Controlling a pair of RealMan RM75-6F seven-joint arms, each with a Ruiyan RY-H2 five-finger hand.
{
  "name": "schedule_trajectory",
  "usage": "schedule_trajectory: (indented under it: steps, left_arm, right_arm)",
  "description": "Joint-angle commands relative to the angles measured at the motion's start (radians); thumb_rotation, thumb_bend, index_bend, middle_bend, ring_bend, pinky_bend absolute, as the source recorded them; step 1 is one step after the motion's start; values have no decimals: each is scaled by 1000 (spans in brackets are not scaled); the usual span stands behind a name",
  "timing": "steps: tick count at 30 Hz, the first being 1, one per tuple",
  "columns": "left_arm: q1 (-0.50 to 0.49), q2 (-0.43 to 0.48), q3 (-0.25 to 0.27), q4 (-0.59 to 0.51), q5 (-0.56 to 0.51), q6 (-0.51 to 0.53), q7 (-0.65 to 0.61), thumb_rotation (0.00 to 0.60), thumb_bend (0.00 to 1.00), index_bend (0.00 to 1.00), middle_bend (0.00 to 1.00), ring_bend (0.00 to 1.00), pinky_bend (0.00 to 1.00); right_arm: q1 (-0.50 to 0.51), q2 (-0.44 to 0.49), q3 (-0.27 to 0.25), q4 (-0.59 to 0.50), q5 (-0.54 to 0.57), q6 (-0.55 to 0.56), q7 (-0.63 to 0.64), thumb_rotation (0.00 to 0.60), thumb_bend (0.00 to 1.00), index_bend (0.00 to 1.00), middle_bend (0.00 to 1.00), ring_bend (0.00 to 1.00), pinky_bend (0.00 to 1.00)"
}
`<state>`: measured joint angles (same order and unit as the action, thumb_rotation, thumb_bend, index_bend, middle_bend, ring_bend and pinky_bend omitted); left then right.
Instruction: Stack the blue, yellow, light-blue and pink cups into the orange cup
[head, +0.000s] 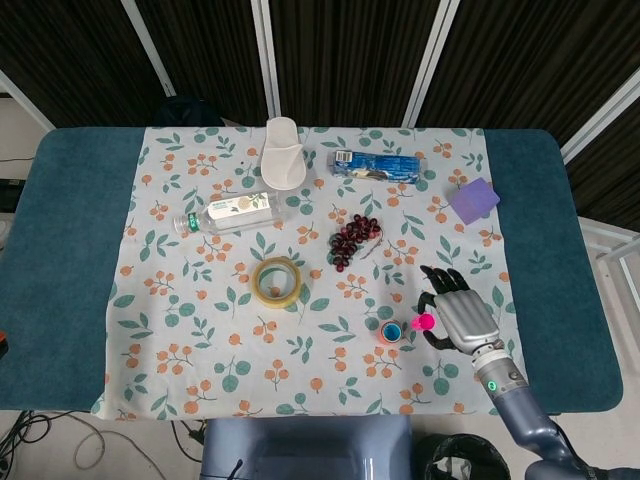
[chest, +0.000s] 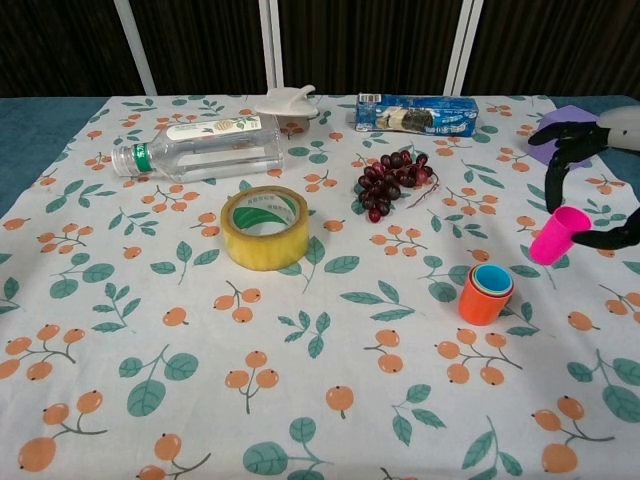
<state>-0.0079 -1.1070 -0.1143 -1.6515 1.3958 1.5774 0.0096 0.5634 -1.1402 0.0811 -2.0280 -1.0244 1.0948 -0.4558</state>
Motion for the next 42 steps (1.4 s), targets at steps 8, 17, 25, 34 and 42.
schedule_trajectory:
  steps: [8, 17, 25, 34, 42]
  left_arm:
    - [0, 1, -2, 0, 0, 2, -5, 600, 813, 75, 0, 0, 105]
    - [-1, 2, -1, 1, -2, -3, -6, 600, 813, 77, 0, 0, 105]
    - [-1, 1, 2, 1, 1, -3, -1, 600, 814, 77, 0, 0, 105]
    - [-1, 1, 1, 2, 0, -3, -3, 600, 813, 77, 0, 0, 105]
    - [-1, 0, 2, 3, 1, -2, 0, 600, 814, 77, 0, 0, 105]
  right_arm:
    - [21, -29, -7, -46, -21, 11, -63, 600, 396, 509, 0, 0, 0]
    - [42, -75, -1, -26, 20, 14, -99, 600, 395, 509, 0, 0, 0]
    - [55, -99, 1, -20, 37, 20, -116, 600, 395, 509, 0, 0, 0]
    - [62, -115, 1, 1, 68, 19, -115, 600, 396, 509, 0, 0, 0]
    - [58, -111, -8, 7, 66, 21, -105, 600, 395, 509, 0, 0, 0]
